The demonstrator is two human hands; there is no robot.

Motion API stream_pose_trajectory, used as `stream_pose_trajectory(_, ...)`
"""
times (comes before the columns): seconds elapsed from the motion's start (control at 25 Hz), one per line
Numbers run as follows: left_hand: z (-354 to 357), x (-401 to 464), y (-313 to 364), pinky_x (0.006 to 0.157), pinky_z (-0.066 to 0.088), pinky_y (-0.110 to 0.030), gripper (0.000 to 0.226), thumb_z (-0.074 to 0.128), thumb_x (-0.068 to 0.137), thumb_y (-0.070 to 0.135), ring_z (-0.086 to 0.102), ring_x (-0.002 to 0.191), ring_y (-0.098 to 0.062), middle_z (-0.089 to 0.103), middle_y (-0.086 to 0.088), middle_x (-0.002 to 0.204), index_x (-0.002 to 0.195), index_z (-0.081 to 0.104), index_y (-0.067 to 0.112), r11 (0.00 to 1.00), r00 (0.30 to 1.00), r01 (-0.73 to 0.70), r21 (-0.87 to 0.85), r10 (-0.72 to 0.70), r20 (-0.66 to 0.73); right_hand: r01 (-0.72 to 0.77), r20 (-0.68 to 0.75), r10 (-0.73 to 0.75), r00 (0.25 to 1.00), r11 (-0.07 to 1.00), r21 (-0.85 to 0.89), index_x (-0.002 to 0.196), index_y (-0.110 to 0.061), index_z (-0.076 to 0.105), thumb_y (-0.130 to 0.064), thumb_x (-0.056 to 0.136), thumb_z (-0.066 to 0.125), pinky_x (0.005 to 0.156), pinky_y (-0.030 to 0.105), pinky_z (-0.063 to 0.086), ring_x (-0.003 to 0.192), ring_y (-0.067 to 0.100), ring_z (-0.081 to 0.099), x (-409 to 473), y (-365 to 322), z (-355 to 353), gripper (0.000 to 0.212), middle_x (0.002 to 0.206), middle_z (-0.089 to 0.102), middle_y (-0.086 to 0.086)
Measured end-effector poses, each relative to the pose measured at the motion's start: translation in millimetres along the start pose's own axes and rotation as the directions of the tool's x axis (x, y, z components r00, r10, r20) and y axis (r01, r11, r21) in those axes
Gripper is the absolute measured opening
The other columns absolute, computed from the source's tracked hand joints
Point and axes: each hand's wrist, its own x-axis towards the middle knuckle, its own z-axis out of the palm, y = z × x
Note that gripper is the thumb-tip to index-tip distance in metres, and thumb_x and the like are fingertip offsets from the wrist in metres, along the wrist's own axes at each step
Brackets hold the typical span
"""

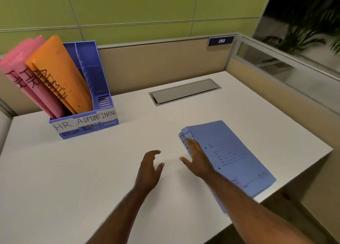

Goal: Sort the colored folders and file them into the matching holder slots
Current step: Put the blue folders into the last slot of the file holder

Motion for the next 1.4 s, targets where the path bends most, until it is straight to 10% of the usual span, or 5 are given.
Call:
stream_pose_trajectory(0.6,160,-1,97,0.098,0.049,-0.037,0.053,0.067,0.087,0.011,0.050,0.119,-0.024,0.044,-0.004,0.137,0.134,0.042,0.011,0.971,0.979,0.199,-0.135,-0.192,0.067,-0.257,-0.085,0.260,0.962,0.965,0.040,0.142,-0.009,0.036,-0.027,0.084,0.070,0.107,0.040,0.042,0.129,0.027,0.044,-29,208,-131,0.070,0.144,0.040,0.010)
stream_pose_trajectory(0.84,178,5,114,0.068,0.051,-0.015,0.046,0.065,0.088,0.013,0.057,0.107,-0.019,0.051,0.002,0.123,0.125,0.040,0.020,0.858,0.915,0.380,-0.346,-0.403,0.004,-0.355,-0.021,0.359,0.933,0.929,0.103,0.138,-0.008,0.040,-0.029,0.079,0.075,0.101,0.040,0.043,0.123,0.030,0.045,-30,235,-135,0.072,0.135,0.045,0.014)
stream_pose_trajectory(1.16,187,19,117,0.094,0.054,-0.051,0.033,0.061,0.092,0.020,0.066,0.104,-0.028,0.065,-0.011,0.122,0.122,0.052,0.009,0.726,0.847,0.505,-0.467,-0.522,0.104,-0.360,-0.015,0.363,0.932,0.929,0.082,0.134,-0.009,0.043,-0.034,0.077,0.077,0.098,0.039,0.044,0.120,0.029,0.044,-28,243,-134,0.071,0.134,0.046,0.013)
stream_pose_trajectory(1.4,191,21,124,0.084,0.059,-0.050,0.045,0.068,0.087,0.016,0.070,0.098,-0.028,0.064,-0.009,0.120,0.124,0.041,0.013,0.697,0.872,0.456,-0.553,-0.476,0.119,-0.372,0.007,0.374,0.927,0.920,0.123,0.139,-0.010,0.040,-0.036,0.078,0.076,0.101,0.039,0.042,0.124,0.029,0.042,-27,244,-137,0.075,0.137,0.044,0.012)
